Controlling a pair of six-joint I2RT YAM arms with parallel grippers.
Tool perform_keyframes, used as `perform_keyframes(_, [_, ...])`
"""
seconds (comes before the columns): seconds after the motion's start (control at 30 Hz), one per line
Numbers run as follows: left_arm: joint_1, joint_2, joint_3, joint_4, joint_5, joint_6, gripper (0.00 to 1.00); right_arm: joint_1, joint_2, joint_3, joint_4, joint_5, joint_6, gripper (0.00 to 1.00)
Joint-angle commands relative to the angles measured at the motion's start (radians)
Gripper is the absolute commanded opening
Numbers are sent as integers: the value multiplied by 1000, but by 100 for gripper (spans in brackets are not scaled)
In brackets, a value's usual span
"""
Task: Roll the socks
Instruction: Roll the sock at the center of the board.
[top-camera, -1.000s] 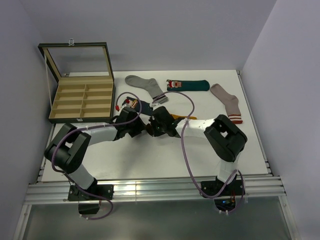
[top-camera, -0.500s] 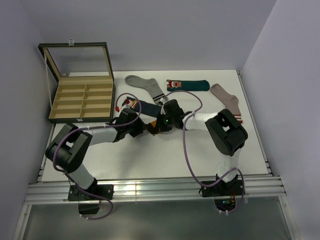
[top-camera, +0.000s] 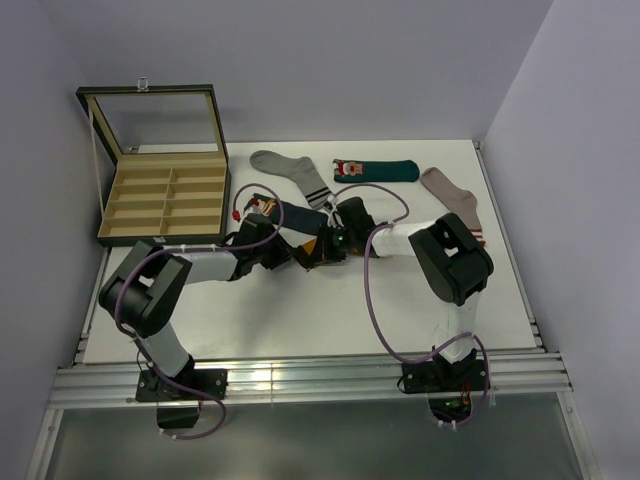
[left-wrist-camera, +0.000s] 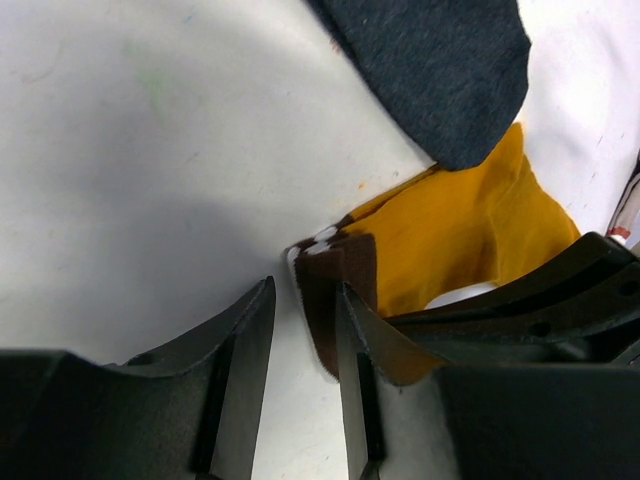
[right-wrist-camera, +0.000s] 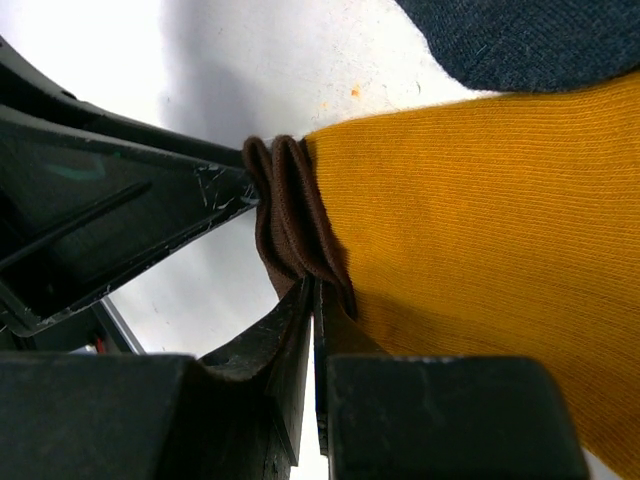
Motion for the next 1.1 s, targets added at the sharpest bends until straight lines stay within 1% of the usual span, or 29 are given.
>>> perform_keyframes(0.0, [4, 45, 15, -34, -4, 4, 37, -8, 53, -39, -72, 62, -21, 11])
perform_keyframes(0.3, [4, 107, 44, -69, -9, 2, 34, -10, 58, -33, -75, 61, -21, 11])
perform_keyframes(0.4, [2, 108, 47, -86, -15, 5, 31, -10, 54, -31, -75, 61, -21, 12])
perform_keyframes(0.6, [2, 99, 64, -126, -15, 7, 20, -10, 39, -31, -81, 68, -31, 13])
perform_keyframes(0.63, [1, 96, 71, -134, -15, 10, 16, -8, 32, -33, -78, 70, -32, 14])
perform_keyframes(0.7, [-2, 85, 82, -155, -33, 15, 13, -4, 2, -39, -75, 76, -37, 15])
perform_keyframes(0.73, [-4, 82, 96, -183, -50, 16, 8, 1, -10, -39, -74, 93, -44, 16])
perform_keyframes(0.8, [-10, 74, 114, -204, -70, 25, 5, 21, -54, -39, -80, 120, -66, 19])
perform_keyframes(0.9, [-18, 68, 157, -302, -94, 38, 1, 70, -131, -50, -84, 230, -103, 22])
perform_keyframes(0.93, [-19, 67, 174, -318, -99, 41, 1, 85, -155, -57, -81, 327, -113, 25])
perform_keyframes(1.0, [-21, 61, 191, -361, -111, 50, 0, 122, -197, -82, -61, 427, -152, 26])
perform_keyframes(1.07, [-22, 61, 220, -394, -120, 59, 0, 185, -260, -106, -34, 575, -187, 29])
